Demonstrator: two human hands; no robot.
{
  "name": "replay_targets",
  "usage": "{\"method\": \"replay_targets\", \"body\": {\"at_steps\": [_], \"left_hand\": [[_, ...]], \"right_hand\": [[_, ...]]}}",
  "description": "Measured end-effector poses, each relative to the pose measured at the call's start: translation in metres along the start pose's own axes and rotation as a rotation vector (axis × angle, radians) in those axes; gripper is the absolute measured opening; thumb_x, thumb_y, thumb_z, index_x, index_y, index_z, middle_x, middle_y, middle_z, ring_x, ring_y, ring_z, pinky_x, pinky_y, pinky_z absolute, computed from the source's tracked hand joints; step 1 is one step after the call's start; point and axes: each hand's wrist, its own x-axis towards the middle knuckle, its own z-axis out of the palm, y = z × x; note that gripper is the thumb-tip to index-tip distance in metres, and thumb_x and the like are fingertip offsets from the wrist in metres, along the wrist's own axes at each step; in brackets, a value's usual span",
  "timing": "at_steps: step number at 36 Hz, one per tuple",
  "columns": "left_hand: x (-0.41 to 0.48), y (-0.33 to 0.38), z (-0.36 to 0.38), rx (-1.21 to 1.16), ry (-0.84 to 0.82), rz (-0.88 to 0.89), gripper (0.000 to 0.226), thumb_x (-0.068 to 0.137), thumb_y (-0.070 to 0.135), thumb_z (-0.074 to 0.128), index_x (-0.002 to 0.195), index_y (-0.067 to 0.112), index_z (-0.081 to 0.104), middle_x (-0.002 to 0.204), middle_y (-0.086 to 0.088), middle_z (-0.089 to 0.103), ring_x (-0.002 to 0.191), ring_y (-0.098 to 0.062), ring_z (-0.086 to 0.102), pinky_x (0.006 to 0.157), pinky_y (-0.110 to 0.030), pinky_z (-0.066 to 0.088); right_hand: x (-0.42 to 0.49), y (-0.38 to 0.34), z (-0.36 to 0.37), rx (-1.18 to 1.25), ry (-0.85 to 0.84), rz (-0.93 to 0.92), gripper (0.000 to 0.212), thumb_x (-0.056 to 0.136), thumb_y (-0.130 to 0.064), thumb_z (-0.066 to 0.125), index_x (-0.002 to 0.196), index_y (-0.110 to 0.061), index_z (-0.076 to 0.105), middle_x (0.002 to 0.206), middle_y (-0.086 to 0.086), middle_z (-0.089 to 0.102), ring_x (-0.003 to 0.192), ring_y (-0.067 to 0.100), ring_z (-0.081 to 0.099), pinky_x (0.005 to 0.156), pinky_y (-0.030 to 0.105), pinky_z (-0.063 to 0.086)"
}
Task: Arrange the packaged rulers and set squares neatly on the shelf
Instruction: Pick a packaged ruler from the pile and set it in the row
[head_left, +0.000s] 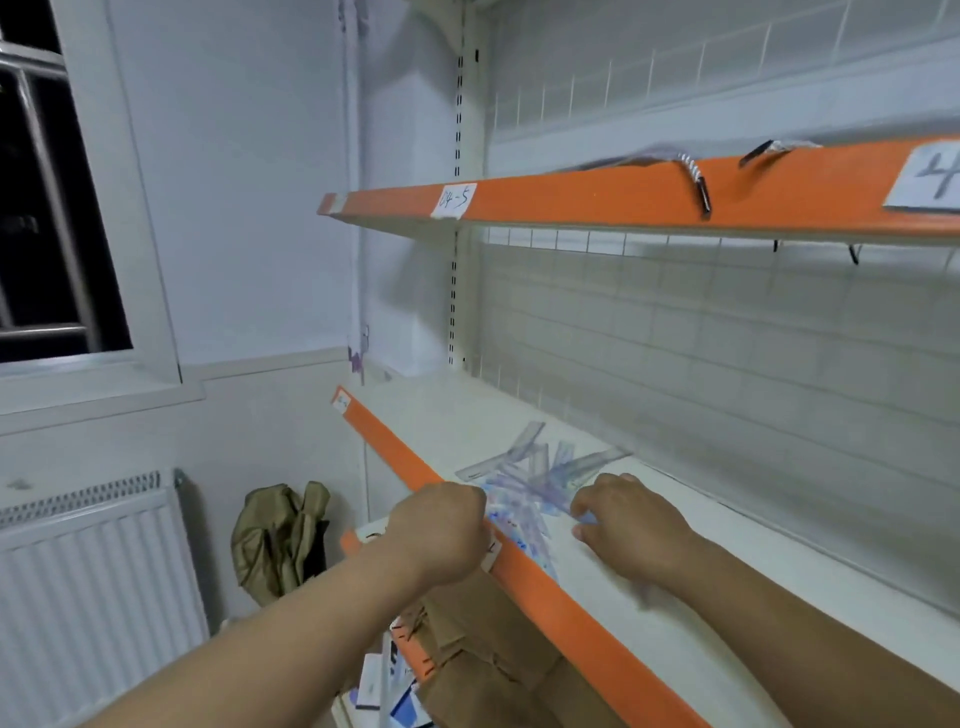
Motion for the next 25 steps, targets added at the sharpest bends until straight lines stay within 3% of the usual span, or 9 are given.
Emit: {"method": "replay_targets", "body": {"at_steps": [10, 20, 25], "left_hand": [[0.078, -0.012, 0.015, -0.025, -0.06, 0.137, 0.027, 0.096, 0.027, 0.044, 0.117, 0.014, 0.056, 0.121, -0.005, 0.057, 0.111, -0.021, 0.053, 0.077, -0.026, 0.038], [0.156, -0.047, 0.024, -0.003, -0.103, 0.312, 0.031, 0.097, 0.032, 0.044, 0.122, 0.015, 0.054, 0.126, -0.006, 0.055, 0.118, -0.025, 0.051, 0.091, -0.032, 0.043], [0.192, -0.069, 0.028, -0.006, -0.121, 0.375, 0.033, 0.097, 0.034, 0.043, 0.123, 0.016, 0.055, 0.126, -0.005, 0.056, 0.117, -0.023, 0.052, 0.089, -0.029, 0.043]], "right_hand": [[0.054, 0.026, 0.021, -0.069, -0.05, 0.139, 0.028, 0.093, -0.025, 0.045, 0.116, -0.019, 0.059, 0.121, 0.004, 0.053, 0.118, 0.023, 0.044, 0.094, 0.033, 0.042], [0.11, 0.016, 0.035, -0.33, -0.096, 0.24, 0.029, 0.09, -0.02, 0.05, 0.117, -0.013, 0.057, 0.121, 0.01, 0.055, 0.113, 0.029, 0.052, 0.082, 0.034, 0.044], [0.141, 0.007, 0.038, -0.434, -0.145, 0.172, 0.046, 0.092, -0.027, 0.052, 0.136, -0.015, 0.043, 0.127, 0.012, 0.046, 0.115, 0.032, 0.05, 0.079, 0.037, 0.042]]}}
